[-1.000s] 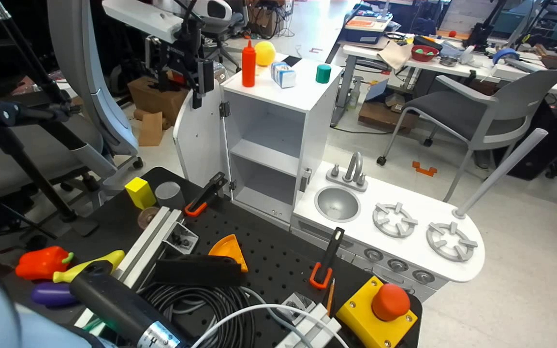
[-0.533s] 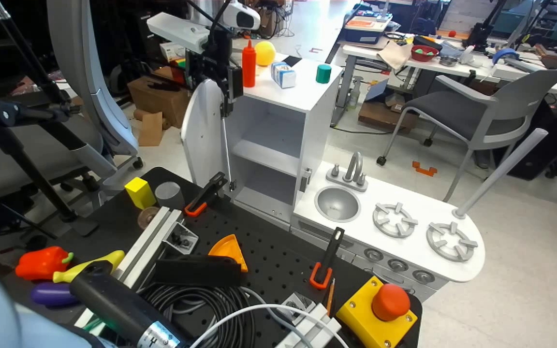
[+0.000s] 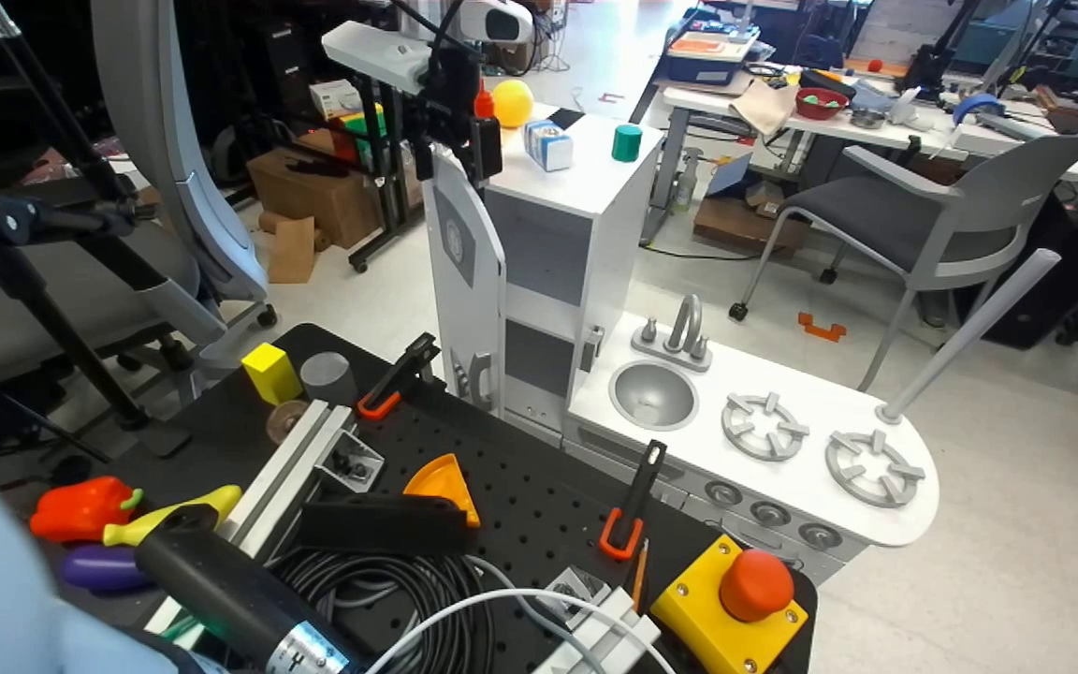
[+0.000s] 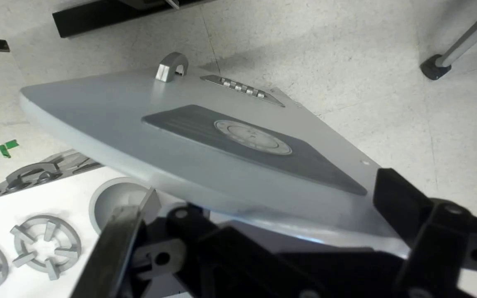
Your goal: Close the door of the cabinet
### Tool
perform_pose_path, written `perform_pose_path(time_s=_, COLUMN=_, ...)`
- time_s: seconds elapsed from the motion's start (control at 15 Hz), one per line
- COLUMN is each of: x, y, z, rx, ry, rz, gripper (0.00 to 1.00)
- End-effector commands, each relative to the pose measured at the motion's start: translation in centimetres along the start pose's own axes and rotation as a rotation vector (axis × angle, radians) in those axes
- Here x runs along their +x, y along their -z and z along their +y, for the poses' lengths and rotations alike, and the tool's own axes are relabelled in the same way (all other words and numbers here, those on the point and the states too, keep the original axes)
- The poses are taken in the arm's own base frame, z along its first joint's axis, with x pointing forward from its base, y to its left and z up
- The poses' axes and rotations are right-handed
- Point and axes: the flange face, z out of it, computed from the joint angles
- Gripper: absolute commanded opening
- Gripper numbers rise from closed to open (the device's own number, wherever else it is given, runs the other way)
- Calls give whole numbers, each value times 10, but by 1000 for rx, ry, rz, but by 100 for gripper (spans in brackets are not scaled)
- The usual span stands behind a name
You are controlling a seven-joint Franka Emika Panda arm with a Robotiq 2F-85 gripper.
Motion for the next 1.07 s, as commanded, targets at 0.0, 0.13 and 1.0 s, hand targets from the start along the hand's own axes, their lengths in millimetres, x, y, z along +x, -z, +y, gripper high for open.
perform_pose_path(time_s=0.0, x=12, y=31, z=14, rx=-20, ry=-63, rz=102, gripper=100)
perform_pose_path(time_s=0.13, x=9, y=35, z=14, rx=-32, ry=-58, rz=159, gripper=100)
perform_pose_path(time_s=1.0, x=-17, y=83, z=43, rx=-159, ry=22, rz=451, gripper=100)
